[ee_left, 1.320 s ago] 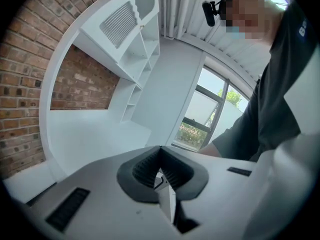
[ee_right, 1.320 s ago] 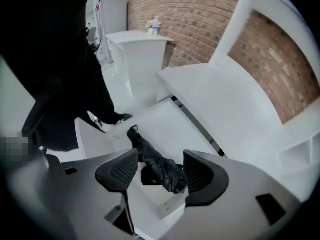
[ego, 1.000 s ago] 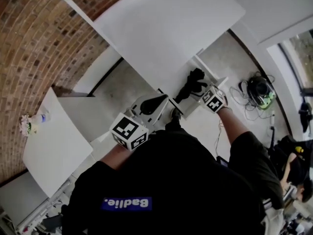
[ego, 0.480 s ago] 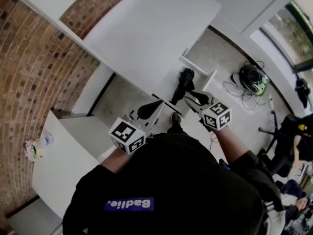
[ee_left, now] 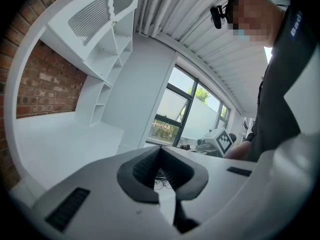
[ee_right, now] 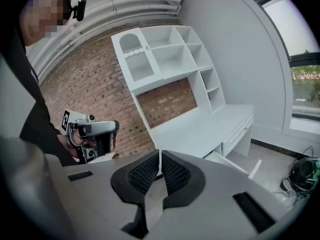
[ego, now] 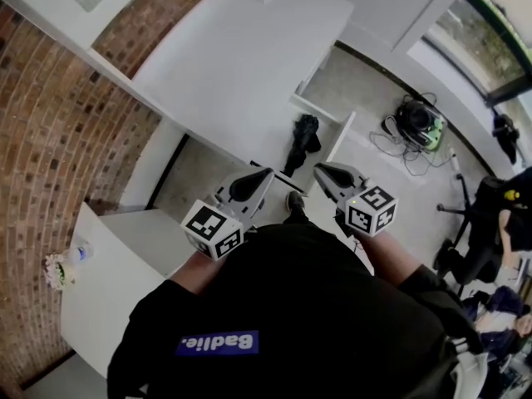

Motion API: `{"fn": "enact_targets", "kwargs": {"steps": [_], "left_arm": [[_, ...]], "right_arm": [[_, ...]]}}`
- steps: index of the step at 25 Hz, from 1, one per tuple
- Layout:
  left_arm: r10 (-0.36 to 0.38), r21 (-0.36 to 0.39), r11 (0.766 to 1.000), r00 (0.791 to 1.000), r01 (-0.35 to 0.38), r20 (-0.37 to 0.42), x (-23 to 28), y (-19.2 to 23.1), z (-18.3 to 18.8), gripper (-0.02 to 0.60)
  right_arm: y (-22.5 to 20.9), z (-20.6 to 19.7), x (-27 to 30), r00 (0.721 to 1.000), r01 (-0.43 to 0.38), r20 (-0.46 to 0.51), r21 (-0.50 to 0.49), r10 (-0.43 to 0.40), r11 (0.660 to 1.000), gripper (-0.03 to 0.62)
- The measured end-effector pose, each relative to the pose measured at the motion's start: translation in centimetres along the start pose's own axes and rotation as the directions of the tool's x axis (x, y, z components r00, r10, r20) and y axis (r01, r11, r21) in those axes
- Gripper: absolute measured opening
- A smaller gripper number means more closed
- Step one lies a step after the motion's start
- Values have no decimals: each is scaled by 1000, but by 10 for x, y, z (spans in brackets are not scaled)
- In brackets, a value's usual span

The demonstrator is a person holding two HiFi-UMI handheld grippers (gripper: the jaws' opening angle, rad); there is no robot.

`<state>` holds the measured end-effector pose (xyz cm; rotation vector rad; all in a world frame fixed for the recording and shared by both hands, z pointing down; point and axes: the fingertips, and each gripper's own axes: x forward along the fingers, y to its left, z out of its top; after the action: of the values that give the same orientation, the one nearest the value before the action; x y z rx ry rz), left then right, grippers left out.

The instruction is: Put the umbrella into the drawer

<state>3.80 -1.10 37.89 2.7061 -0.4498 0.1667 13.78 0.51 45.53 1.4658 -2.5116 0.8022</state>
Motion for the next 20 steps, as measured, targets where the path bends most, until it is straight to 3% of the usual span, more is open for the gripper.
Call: {"fn": "enact_targets", "kwargs": {"steps": [20], "left_arm": [[-19,8,1000,1000,19,-11,5,-5,-9,3]], "right_arm": [[26,9,4,997,-65,34,-2,65,998,29]]}}
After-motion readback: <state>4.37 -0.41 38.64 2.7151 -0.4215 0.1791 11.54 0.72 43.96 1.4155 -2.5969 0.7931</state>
